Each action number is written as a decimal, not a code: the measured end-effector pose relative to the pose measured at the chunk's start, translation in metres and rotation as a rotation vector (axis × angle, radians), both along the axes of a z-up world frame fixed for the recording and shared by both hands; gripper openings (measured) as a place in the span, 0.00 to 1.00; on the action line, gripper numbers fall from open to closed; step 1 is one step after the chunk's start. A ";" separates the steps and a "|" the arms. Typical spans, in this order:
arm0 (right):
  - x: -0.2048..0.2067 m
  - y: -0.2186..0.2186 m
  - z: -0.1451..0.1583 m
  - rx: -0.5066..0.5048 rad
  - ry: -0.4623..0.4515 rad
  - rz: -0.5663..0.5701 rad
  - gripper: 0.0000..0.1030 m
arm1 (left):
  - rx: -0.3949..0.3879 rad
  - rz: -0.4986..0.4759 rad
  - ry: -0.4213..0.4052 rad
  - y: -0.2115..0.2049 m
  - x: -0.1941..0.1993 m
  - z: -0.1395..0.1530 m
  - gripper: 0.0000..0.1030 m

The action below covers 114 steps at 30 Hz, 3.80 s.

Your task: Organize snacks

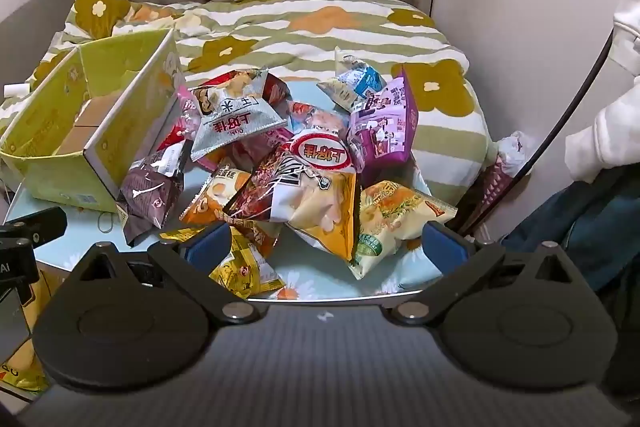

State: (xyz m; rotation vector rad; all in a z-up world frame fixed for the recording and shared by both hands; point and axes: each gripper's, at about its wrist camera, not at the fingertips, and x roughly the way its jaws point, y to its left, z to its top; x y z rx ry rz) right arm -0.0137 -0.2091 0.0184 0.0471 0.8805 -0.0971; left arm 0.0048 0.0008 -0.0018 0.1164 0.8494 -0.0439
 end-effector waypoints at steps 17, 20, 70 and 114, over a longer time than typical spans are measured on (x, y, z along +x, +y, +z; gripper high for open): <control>0.001 0.009 0.006 -0.016 -0.029 -0.009 1.00 | 0.031 -0.002 -0.096 0.008 -0.002 0.008 1.00; 0.000 0.009 0.005 -0.015 -0.030 -0.013 1.00 | 0.026 -0.007 -0.095 0.008 0.000 0.006 1.00; 0.011 0.008 0.000 -0.010 -0.021 -0.026 1.00 | 0.008 -0.019 -0.092 0.003 0.010 0.004 1.00; 0.043 -0.005 -0.034 0.066 0.035 -0.098 1.00 | -0.028 -0.073 0.044 -0.003 0.081 -0.062 1.00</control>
